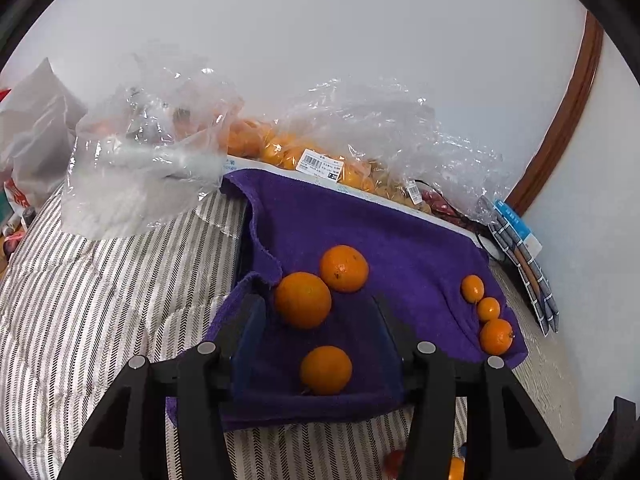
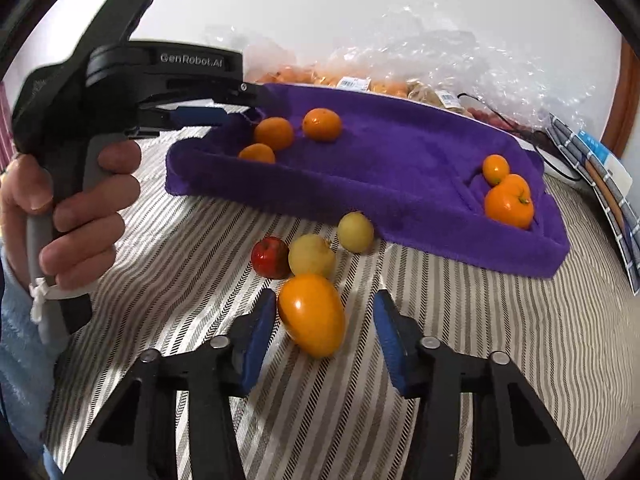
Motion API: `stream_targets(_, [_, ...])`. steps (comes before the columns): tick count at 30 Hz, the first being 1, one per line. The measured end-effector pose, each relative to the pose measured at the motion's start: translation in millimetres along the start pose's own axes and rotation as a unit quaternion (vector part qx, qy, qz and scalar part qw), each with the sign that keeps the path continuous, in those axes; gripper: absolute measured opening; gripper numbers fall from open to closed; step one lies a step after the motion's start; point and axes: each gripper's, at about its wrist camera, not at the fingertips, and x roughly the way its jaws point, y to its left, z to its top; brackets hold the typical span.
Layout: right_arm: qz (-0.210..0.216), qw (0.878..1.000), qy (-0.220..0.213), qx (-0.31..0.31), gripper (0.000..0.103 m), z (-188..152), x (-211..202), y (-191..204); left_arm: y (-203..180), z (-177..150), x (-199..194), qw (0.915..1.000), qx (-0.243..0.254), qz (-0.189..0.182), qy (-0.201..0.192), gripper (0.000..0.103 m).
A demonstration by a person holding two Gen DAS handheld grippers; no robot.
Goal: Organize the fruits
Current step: 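Grasp the oval orange fruit on the bedspread with the right gripper, then grasp the small red apple with the left gripper while the right holds the oval fruit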
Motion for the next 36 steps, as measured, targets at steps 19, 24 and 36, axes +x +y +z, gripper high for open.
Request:
stream_targets(19, [-0.096,0.99,-0.022,0.103,0.032,-32,-40,-97,-37,-14,-17,0.9966,0.07,-0.041,-0.014,0.05])
stream_targets(24, [-0.122,0.986,-0.027,0.11,0.032,-43,-45,-118,-52,-41,-38,0.9883,0.143,-0.051,0.012,0.05])
stream_targets(36, [-0.067,0.981,-0.057,0.173,0.032,-51,-55,-141,-58,-85,-19,0.9702,0.223,-0.025,0.091,0.05])
